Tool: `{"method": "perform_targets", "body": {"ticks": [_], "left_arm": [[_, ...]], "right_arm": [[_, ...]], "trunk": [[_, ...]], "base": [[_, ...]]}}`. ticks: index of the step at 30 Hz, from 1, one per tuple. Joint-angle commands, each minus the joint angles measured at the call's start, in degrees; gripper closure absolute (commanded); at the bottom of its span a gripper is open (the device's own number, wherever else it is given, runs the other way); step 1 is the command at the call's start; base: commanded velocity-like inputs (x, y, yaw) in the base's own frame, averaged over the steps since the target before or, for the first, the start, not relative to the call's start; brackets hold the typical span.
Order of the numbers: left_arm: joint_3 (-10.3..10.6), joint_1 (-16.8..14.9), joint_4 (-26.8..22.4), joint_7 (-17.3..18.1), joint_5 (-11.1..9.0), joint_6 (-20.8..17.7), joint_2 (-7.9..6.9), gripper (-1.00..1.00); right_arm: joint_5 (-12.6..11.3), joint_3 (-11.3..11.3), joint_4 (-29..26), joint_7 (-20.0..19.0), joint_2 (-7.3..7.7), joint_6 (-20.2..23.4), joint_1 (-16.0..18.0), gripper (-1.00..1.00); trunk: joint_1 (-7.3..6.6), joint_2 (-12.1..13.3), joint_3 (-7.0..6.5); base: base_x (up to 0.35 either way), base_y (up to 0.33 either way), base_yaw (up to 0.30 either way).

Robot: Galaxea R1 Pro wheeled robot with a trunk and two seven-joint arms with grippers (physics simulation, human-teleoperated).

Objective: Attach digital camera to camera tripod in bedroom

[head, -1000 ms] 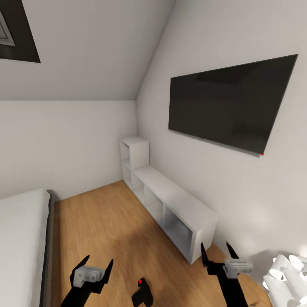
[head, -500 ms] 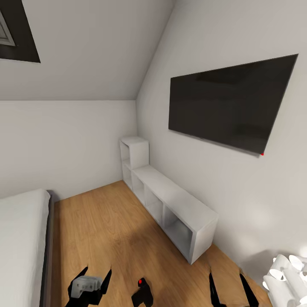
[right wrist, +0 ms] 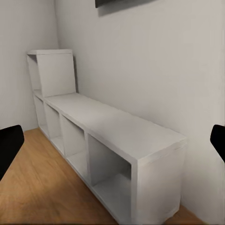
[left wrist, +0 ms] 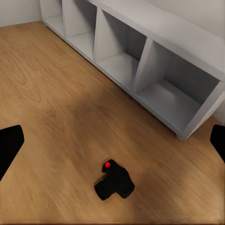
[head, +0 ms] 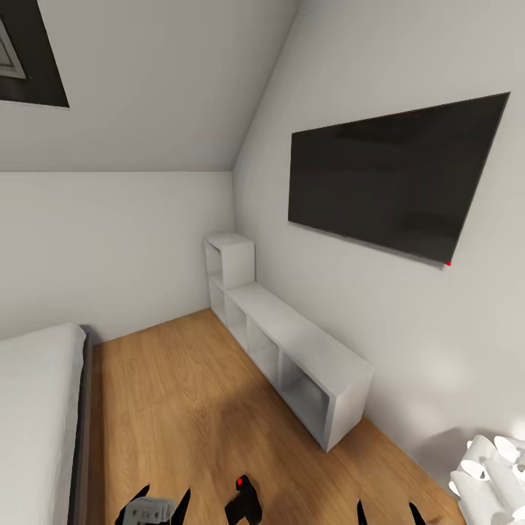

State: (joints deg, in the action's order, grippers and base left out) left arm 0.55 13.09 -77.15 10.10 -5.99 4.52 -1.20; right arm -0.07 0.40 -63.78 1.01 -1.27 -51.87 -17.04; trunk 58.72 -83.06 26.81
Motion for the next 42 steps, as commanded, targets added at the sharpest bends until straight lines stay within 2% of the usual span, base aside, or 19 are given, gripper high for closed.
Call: {"method": "perform_targets", "body": {"ticks": [1, 16, 17, 19, 21, 24, 25, 26, 27, 29, 30, 32, 33, 34, 35, 37, 38, 40, 42], "left_arm": [[0.1, 0.0, 0.1, 0.2, -0.6, 0.0, -0.04, -1.00], [0.1, 0.0, 2.5, 0.2, -0.6, 0.1, 0.05, -1.00], [-0.2, -0.1, 2.1, -0.1, -0.3, -0.7, 1.46, -1.00], [-0.3, -0.1, 2.1, -0.1, -0.3, -1.5, 1.55, -1.00], [-0.4, -0.3, 2.4, -0.2, -0.2, -9.9, 1.71, -1.00], [-0.4, -1.1, 2.7, -0.2, -0.2, -17.4, 1.73, -1.00], [-0.4, -2.6, 2.9, -0.2, -0.2, -22.2, 1.76, -1.00], [-0.4, -3.7, 3.1, -0.3, -0.2, -24.4, 1.77, -1.00], [-0.4, -6.5, 3.8, -0.9, -0.2, -28.5, 1.85, -1.00], [-0.3, -9.4, 5.2, -1.9, -0.2, -31.7, 2.00, -1.00], [-0.3, -12.5, 7.5, -3.3, -0.2, -33.9, 2.32, -1.00], [-0.3, -16.0, 10.7, -5.0, -0.3, -35.3, 2.80, -1.00], [-0.3, -22.0, 17.3, -7.6, -0.3, -36.5, 3.39, -1.00], [-0.3, -24.0, 19.8, -8.5, -0.3, -36.8, 3.52, -1.00], [-0.3, -27.9, 25.3, -10.1, -0.3, -37.1, 3.72, -1.00], [-0.3, -31.7, 30.8, -11.3, -0.3, -37.2, 3.86, -1.00], [-0.3, -35.2, 35.9, -12.1, -0.3, -37.3, 3.94, -1.00], [-0.3, -39.9, 41.8, -12.8, -0.3, -37.3, 4.02, -1.00], [-0.3, -43.3, 45.3, -13.2, -0.3, -37.1, 4.06, -1.00]], "right_arm": [[0.0, 0.0, 0.0, 0.1, -0.01, -0.1, 0.0, -1.00], [0.0, 0.0, 2.3, 0.1, 0.03, -0.1, 0.0, -1.00], [0.0, 0.0, 2.6, 0.1, 0.04, -0.1, 0.0, -1.00], [0.0, -0.1, 2.6, 0.1, 0.04, -0.1, 0.0, -1.00], [0.0, -0.1, 3.3, 0.1, 0.04, 0.0, 0.0, -1.00], [0.0, -0.1, 3.8, 0.1, 0.04, 0.0, 0.0, -1.00], [0.0, -0.1, 3.9, 0.1, 0.04, 0.0, 0.0, -1.00], [0.0, -0.1, 4.0, 0.1, 0.04, 0.0, 0.0, -1.00], [0.0, -0.1, 4.1, 0.1, 0.04, 0.0, 0.0, -1.00], [0.0, -0.1, 4.2, 0.1, 0.04, 0.0, 0.0, -1.00], [0.0, -0.1, 4.2, 0.1, 0.04, 0.0, 0.0, -1.00], [0.0, -0.1, 4.2, 0.1, 0.04, 0.0, 0.0, -1.00], [0.0, -0.1, 4.3, 0.1, 0.04, 0.0, 0.0, -1.00], [0.0, -0.1, 4.3, 0.1, 0.04, 0.0, 0.0, -1.00], [0.0, -0.1, 4.3, 0.1, 0.04, 0.0, 0.0, -1.00], [0.0, -0.1, 4.3, 0.1, 0.04, -0.1, 0.0, -1.00], [-0.1, -0.1, 4.3, 0.1, 0.04, -0.1, 0.0, -1.00], [-0.1, -0.1, 4.3, 0.1, 0.04, -0.1, 0.0, -1.00], [-0.1, -0.1, 4.3, 0.1, 0.04, -0.1, 0.0, -1.00]], "trunk": [[0.00, 0.0, 0.03], [0.00, 0.0, 0.03], [0.00, 0.0, 0.03], [0.00, 0.0, 0.03], [0.00, 0.0, 0.03], [0.00, 0.0, 0.03], [0.00, 0.0, 0.03], [0.00, 0.0, 0.03], [0.00, 0.0, 0.03], [0.00, 0.0, 0.03], [0.00, 0.0, 0.03], [0.00, 0.0, 0.03], [0.00, 0.0, 0.03], [0.00, 0.0, 0.03], [0.00, 0.0, 0.03], [0.00, 0.0, 0.03], [0.00, 0.0, 0.03], [0.00, 0.0, 0.03], [0.00, 0.0, 0.03]], "base": [[0.000, 0.000, 0.000], [0.000, 0.000, 0.000], [0.000, 0.000, 0.000], [0.000, 0.000, 0.000], [0.000, 0.000, 0.000], [0.000, 0.000, 0.000], [0.000, 0.000, 0.000], [0.000, 0.000, 0.000], [0.000, 0.000, 0.000], [0.000, 0.000, 0.000], [0.000, 0.000, 0.000], [0.000, 0.000, 0.000], [0.000, 0.000, 0.000], [0.000, 0.000, 0.000], [0.000, 0.000, 0.000], [0.000, 0.000, 0.000], [0.000, 0.000, 0.000], [0.000, 0.000, 0.000], [0.000, 0.000, 0.000]]}}
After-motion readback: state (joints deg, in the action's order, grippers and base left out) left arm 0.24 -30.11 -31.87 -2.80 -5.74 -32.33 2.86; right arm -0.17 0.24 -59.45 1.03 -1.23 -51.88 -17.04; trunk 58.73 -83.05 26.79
